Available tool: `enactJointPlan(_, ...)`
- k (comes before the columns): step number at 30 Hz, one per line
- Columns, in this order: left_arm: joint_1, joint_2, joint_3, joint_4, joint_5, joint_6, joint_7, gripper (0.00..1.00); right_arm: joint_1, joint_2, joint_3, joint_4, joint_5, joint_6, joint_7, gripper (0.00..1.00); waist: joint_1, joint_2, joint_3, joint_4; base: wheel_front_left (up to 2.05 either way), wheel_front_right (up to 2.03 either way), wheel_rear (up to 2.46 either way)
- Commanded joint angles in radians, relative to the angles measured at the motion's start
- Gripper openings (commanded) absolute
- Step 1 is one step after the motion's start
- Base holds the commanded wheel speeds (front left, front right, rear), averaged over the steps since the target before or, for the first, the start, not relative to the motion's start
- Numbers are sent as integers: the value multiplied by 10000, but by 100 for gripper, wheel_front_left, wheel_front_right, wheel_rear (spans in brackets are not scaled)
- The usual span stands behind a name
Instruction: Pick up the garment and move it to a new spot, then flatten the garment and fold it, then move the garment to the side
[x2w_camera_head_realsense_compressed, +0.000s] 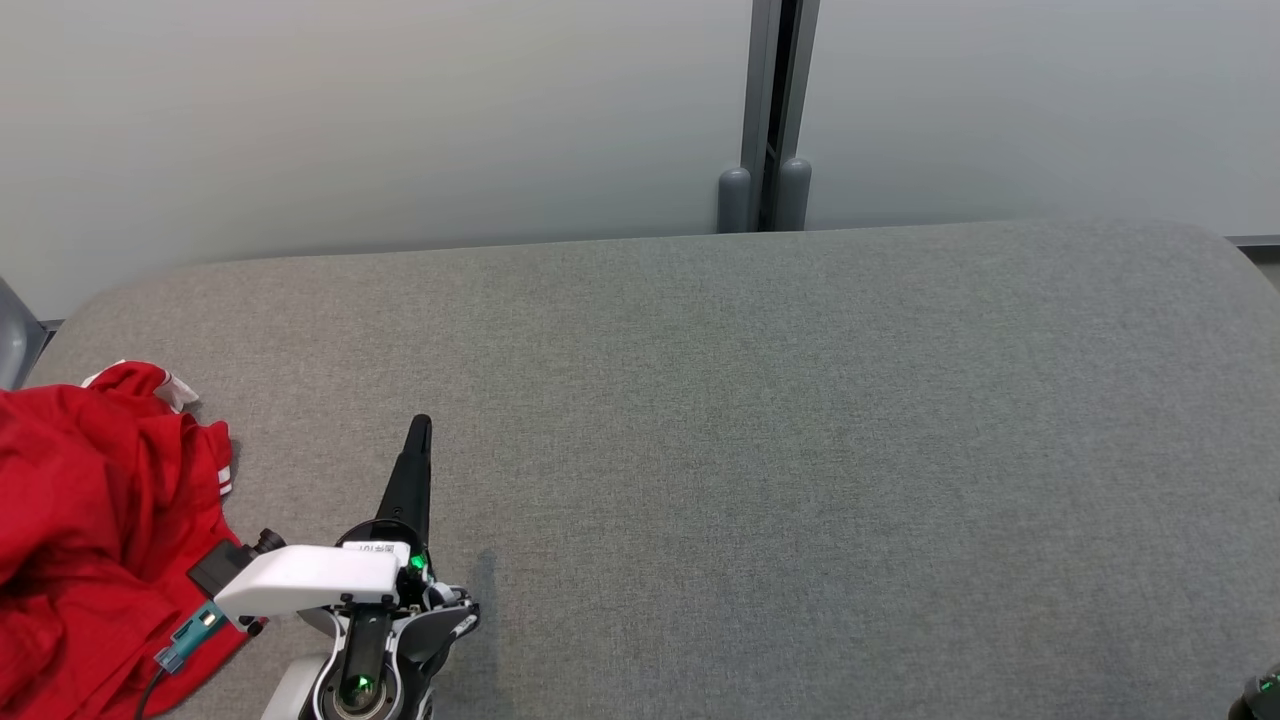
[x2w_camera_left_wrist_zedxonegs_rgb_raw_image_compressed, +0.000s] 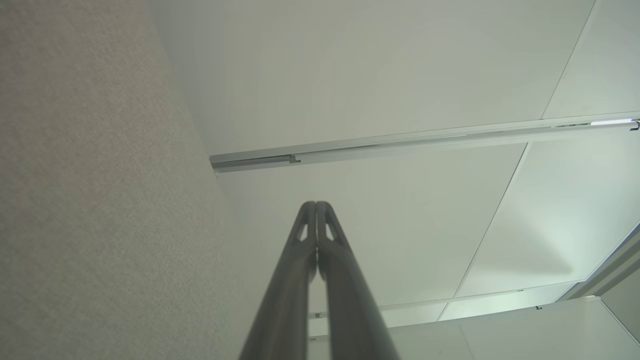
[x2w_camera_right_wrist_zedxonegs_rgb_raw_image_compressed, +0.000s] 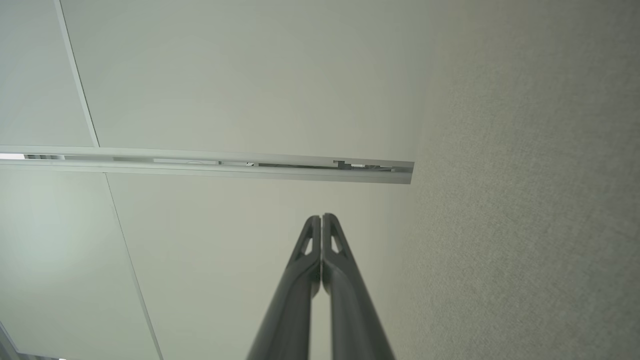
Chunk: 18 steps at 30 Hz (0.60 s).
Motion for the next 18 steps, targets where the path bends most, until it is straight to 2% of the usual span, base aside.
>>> enactJointPlan(1, -166, 59, 14, -3, -27, -31, 36, 0, -52, -32, -10, -44, 64, 4, 44, 0, 0, 0, 0, 0, 0, 0, 0)
enactJointPlan(18, -166, 59, 14, -3, -27, -31, 36, 0, -53, -32, -10, -44, 64, 4, 43, 0, 0, 0, 0, 0, 0, 0, 0)
